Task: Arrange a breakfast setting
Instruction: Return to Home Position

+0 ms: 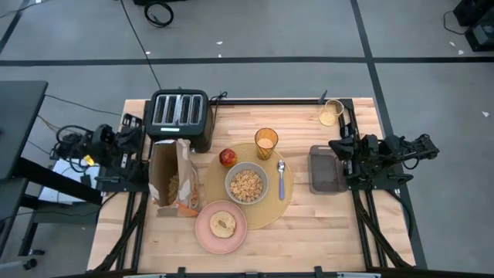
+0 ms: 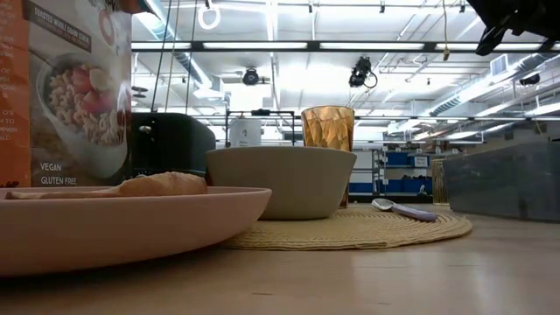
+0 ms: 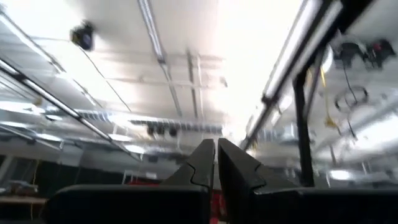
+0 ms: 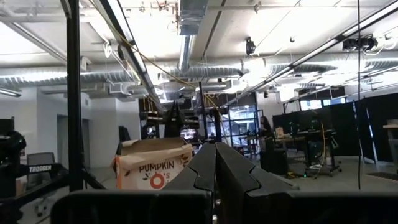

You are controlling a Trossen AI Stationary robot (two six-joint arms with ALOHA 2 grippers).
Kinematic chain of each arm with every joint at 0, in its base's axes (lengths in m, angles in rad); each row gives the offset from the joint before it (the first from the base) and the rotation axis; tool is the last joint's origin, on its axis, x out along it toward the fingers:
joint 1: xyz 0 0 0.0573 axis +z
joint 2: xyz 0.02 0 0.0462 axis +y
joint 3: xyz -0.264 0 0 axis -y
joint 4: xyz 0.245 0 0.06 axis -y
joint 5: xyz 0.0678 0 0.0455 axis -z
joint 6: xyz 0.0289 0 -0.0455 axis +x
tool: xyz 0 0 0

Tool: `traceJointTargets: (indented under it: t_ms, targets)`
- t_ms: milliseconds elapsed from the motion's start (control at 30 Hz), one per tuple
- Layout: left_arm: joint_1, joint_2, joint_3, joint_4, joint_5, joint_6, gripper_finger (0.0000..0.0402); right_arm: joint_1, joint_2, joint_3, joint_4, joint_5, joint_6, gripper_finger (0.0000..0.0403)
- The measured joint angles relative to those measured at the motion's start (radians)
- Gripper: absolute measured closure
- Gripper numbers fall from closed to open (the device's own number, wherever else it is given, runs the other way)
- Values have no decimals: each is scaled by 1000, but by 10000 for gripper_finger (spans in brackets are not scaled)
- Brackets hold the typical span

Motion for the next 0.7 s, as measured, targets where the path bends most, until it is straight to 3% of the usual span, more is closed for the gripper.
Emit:
traceJointTargets:
  t_ms: [200, 400, 700]
  targets:
    - [104, 0, -96, 188, -19, -52, 374, 0, 1, 0, -6, 0, -2, 385]
    - [293, 4, -159, 184, -46, -224, 374, 0, 1, 0, -9, 1, -5, 385]
    - [664, 4, -219, 113, -94, -466, 374, 0, 2, 0, -14, 5, 15, 385]
